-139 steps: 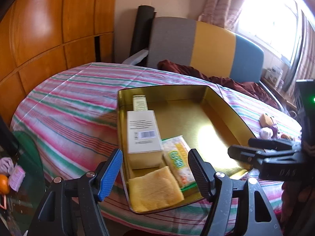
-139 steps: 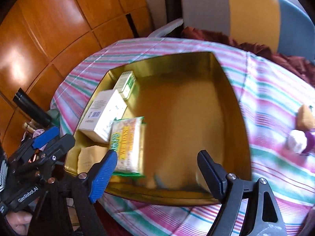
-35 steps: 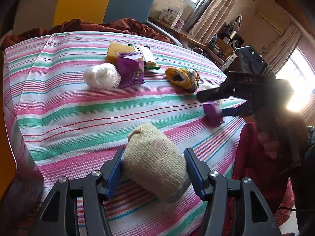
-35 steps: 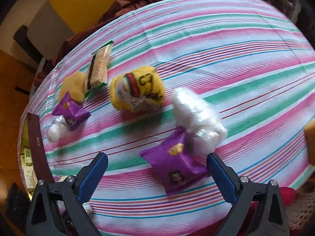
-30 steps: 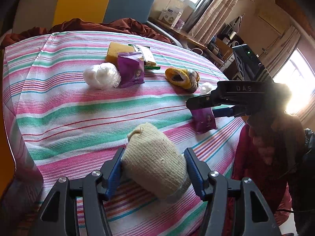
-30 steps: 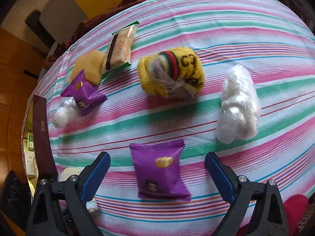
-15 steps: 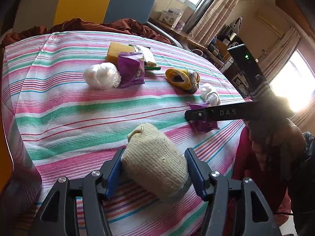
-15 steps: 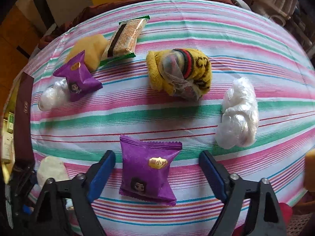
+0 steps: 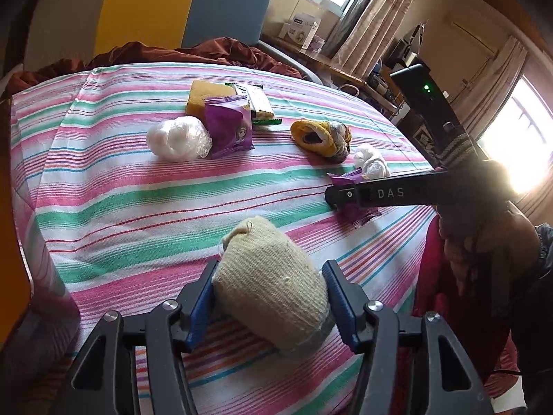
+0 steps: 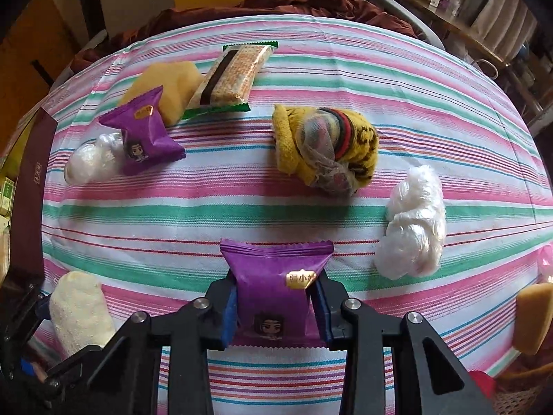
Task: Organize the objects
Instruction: 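Carry the cream sock into the gold tray and open the left gripper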
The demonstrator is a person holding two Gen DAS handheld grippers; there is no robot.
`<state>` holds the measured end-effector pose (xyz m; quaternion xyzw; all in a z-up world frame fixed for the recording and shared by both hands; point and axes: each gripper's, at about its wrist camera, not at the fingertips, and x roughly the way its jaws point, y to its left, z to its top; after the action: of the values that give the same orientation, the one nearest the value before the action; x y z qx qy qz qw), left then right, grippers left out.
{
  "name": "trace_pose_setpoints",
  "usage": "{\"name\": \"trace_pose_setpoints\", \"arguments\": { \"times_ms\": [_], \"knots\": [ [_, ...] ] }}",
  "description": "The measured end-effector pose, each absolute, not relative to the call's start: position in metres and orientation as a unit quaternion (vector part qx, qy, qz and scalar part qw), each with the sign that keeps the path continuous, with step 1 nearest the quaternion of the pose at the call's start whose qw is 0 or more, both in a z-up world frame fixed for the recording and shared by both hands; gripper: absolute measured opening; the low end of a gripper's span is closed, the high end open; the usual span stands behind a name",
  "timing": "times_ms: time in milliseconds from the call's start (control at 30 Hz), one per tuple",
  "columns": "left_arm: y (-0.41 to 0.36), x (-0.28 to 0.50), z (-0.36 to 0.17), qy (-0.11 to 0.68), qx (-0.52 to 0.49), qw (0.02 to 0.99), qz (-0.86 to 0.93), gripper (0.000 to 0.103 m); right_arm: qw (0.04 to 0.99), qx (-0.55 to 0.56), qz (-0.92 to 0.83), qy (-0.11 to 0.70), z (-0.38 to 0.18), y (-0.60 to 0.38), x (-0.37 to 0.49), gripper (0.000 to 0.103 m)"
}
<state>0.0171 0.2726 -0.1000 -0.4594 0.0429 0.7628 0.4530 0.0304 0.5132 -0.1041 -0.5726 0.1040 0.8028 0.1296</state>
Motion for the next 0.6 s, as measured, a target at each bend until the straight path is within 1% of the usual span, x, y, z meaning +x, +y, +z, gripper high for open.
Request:
{"name": "trace_pose_setpoints", "arguments": {
  "times_ms": [200,367,500,600],
  "knots": [
    [0.262,0.028,-0.076,0.056,-0.434,0.460,0.773,0.059,0.129,-0.571,0.805,0.094,-0.103,0.510,0.032,0.037],
    [0.234,0.020,-0.046,0.035,-0.413,0.443,0.795,0.060,0.129,-0.570,0.807,0.086,-0.110,0.495,0.021,0.037],
    [0.190,-0.006,-0.028,0.011,-0.402,0.397,0.825,0.060,0.130,-0.570,0.808,0.080,-0.111,0.495,0.020,0.037],
    [0.150,-0.036,-0.021,-0.010,-0.405,0.342,0.848,0.060,0.131,-0.570,0.808,0.070,-0.115,0.496,0.015,0.037]
  ]
}}
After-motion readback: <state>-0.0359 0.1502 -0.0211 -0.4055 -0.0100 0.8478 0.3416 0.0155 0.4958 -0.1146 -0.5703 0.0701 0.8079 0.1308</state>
